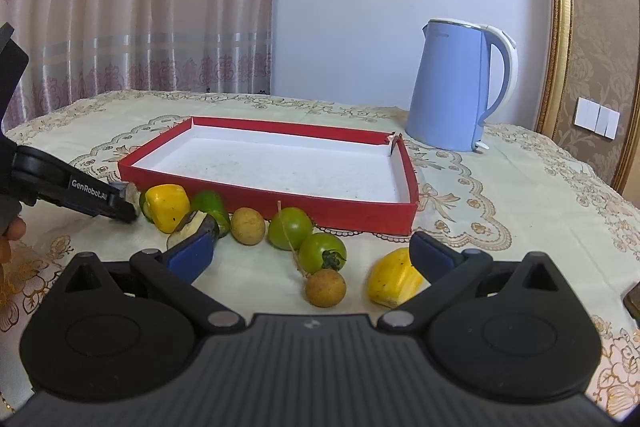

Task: Organize fruits
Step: 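Grasp the dark eggplant chunk with the left gripper, then drop the eggplant chunk into the red box with the left gripper while the right grasps a small brown fruit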

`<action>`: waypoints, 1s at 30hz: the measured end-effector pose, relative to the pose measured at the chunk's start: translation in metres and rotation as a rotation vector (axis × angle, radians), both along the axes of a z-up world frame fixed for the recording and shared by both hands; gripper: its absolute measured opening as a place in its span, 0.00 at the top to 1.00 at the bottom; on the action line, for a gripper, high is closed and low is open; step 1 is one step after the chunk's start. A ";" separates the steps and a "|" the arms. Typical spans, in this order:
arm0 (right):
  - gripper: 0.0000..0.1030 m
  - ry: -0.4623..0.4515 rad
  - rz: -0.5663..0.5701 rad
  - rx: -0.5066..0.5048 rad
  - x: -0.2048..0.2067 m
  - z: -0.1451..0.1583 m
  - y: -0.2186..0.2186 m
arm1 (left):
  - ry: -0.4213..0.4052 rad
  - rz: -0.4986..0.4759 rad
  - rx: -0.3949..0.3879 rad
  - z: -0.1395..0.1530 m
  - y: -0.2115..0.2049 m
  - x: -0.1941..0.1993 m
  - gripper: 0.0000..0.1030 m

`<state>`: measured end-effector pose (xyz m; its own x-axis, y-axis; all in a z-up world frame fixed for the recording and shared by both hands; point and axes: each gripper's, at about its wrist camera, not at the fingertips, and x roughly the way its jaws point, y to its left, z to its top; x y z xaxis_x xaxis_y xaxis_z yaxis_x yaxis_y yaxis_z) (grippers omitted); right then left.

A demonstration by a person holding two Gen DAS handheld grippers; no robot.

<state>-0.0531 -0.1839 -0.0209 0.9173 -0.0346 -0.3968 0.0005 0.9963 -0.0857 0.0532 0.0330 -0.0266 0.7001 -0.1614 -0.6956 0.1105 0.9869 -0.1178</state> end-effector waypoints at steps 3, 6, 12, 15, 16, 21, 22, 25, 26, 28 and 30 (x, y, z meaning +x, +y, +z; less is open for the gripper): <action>0.00 0.002 0.004 0.006 0.000 0.000 -0.004 | -0.018 0.011 -0.007 0.000 0.003 -0.004 0.74; 0.00 0.022 0.024 0.009 0.000 -0.001 -0.009 | -0.057 -0.010 -0.030 0.001 0.008 -0.011 0.74; 0.00 0.058 0.054 0.023 -0.001 -0.005 -0.019 | -0.097 -0.006 -0.019 0.001 0.013 -0.015 0.74; 0.00 0.062 0.050 0.001 -0.003 -0.005 -0.020 | -0.096 -0.011 -0.032 0.002 0.016 -0.016 0.74; 0.00 0.066 0.050 -0.008 -0.003 -0.006 -0.021 | -0.104 -0.012 -0.029 0.004 0.016 -0.019 0.74; 0.00 0.112 0.050 0.010 0.003 -0.011 -0.034 | -0.169 -0.022 0.012 0.016 0.011 -0.029 0.74; 0.03 0.119 0.053 0.011 0.005 -0.012 -0.035 | -0.174 -0.027 0.010 0.017 0.011 -0.030 0.74; 0.14 0.150 0.086 0.035 0.014 -0.010 -0.045 | -0.183 -0.035 0.016 0.021 0.009 -0.031 0.74; 0.14 0.158 0.098 0.033 0.017 -0.009 -0.048 | -0.185 -0.036 0.020 0.022 0.009 -0.032 0.74; 0.14 0.187 0.145 0.013 0.021 -0.008 -0.054 | -0.185 -0.041 0.026 0.024 0.009 -0.032 0.74; 0.16 0.215 0.190 -0.006 0.023 -0.006 -0.058 | -0.188 -0.040 0.030 0.025 0.009 -0.032 0.74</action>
<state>-0.0297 -0.2420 -0.0264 0.8021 0.1266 -0.5836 -0.2047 0.9763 -0.0696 0.0214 0.0421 -0.0021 0.8113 -0.1729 -0.5584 0.1671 0.9840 -0.0620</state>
